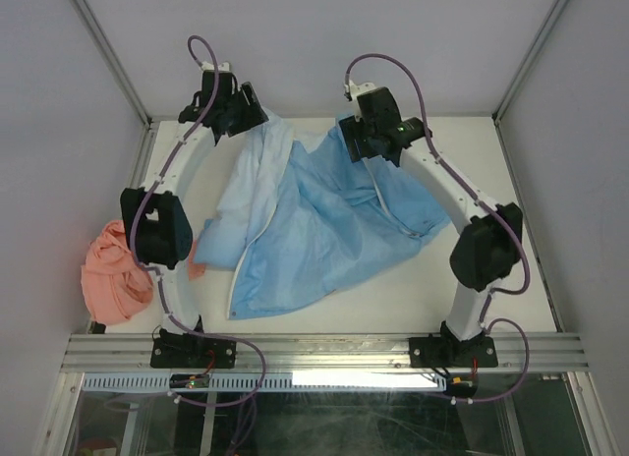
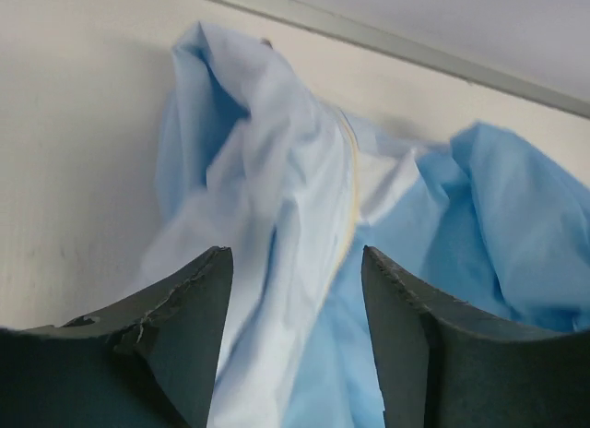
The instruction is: Zip up the jacket
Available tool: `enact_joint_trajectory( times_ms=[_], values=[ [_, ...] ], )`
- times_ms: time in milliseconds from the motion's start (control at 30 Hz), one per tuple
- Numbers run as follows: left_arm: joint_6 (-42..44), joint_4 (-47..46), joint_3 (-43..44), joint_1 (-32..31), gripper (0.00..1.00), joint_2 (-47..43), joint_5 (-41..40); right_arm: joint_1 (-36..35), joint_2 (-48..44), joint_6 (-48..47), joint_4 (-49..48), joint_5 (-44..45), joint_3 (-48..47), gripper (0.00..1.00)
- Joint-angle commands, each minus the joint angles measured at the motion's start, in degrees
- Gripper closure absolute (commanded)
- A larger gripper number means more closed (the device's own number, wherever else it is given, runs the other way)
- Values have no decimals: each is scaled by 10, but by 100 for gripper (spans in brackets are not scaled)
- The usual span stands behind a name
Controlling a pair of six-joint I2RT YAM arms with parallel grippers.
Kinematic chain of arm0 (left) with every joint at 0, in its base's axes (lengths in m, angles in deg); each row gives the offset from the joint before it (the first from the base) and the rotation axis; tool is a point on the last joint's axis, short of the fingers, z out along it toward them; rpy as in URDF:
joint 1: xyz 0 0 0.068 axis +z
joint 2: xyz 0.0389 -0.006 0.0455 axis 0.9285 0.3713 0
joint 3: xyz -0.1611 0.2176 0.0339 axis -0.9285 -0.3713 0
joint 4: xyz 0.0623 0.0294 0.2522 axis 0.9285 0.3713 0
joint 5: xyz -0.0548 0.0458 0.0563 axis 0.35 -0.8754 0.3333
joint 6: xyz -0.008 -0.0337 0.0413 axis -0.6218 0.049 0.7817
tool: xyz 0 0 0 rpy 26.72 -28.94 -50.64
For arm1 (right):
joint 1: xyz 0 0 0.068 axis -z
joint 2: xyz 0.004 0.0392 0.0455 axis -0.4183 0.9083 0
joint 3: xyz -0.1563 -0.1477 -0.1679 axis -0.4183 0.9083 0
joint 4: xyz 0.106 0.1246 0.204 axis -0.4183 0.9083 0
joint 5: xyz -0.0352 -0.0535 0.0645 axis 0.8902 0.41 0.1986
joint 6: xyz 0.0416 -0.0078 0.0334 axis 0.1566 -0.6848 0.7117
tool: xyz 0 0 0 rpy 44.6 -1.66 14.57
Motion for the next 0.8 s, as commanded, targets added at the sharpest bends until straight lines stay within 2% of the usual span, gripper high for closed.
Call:
enact_joint_trajectory(
  times_ms=[0,167,333,433,533,633,767],
  values=[
    [7,-52,-115,-30,38,-161,-2,4,-146,35,-25,-39,86,29],
    [-1,-109,-304,-120,31,-301,-66,7,-291,78,-89,-9,295,25],
    [-28,-183,-427,-255,31,-354,-84,21,-330,140,-123,18,438,25],
    [-32,-209,-444,-333,30,-325,-77,40,-322,153,-140,45,486,25],
    [-33,-245,-450,-382,30,-266,-69,59,-304,151,-162,37,515,25],
    [-37,-266,-442,-391,30,-189,-45,64,-276,141,-189,26,533,22],
    [-12,-272,-419,-382,31,-99,-81,71,-228,136,-210,6,535,17]
  ],
)
